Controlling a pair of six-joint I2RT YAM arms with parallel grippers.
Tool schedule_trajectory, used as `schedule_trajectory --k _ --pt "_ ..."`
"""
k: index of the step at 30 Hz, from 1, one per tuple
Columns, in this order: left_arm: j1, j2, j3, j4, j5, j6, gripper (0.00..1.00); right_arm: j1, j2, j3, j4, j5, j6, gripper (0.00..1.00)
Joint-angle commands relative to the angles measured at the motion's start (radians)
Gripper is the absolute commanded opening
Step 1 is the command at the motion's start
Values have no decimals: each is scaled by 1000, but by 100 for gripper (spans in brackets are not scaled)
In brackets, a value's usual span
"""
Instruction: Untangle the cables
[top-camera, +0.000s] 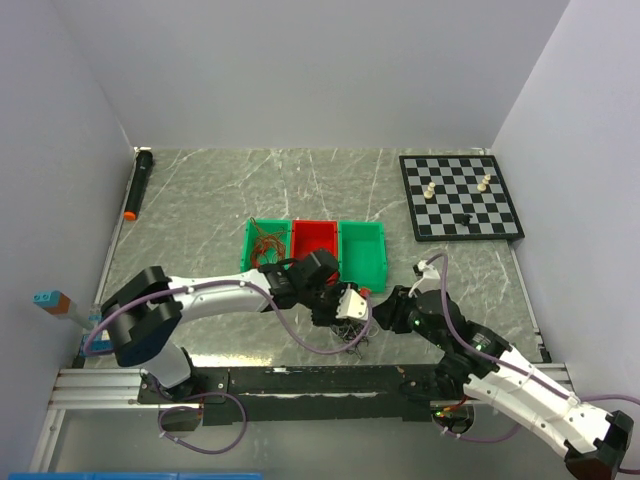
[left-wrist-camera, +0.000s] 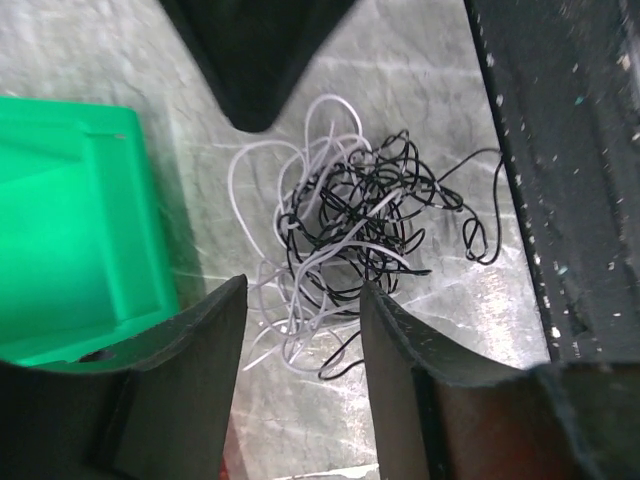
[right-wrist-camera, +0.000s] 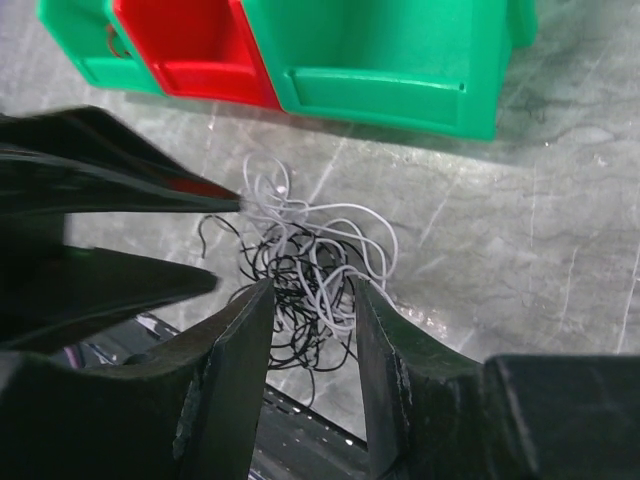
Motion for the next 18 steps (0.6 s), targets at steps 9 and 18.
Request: schedule_trajectory --k 9,18 --pt "-4 76 57 31 -6 90 57 3 -27 0 31 -12 12 45" --pt "-5 61 39 78 -52 141 64 3 -7 -17 68 -41 6 44"
